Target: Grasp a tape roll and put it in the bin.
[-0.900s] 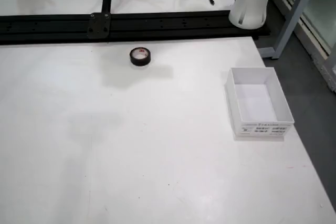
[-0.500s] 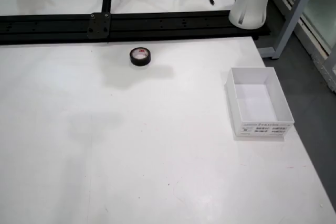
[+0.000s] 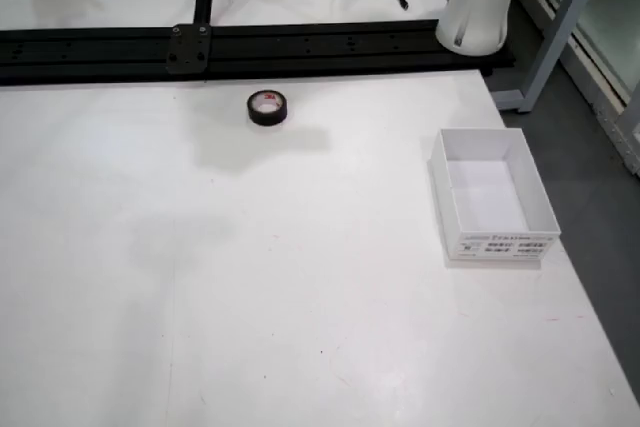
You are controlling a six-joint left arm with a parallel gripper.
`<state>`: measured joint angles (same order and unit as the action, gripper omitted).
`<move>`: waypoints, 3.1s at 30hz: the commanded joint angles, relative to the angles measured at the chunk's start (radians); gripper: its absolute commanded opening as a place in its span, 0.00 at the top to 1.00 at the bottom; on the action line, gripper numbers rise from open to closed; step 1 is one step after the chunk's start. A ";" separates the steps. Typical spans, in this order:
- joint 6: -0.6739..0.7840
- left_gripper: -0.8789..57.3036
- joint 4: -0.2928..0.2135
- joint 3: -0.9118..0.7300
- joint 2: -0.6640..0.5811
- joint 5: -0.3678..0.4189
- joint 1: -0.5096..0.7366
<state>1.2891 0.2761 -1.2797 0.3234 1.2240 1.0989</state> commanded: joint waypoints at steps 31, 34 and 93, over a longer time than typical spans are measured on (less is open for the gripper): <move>0.407 0.68 -0.067 -0.003 0.344 -0.023 0.055; 0.415 0.66 -0.067 -0.029 0.341 -0.041 0.055; 0.441 0.62 -0.075 -0.030 0.649 -0.276 0.068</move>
<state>1.7242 0.1748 -1.3126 0.9297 0.9817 1.1854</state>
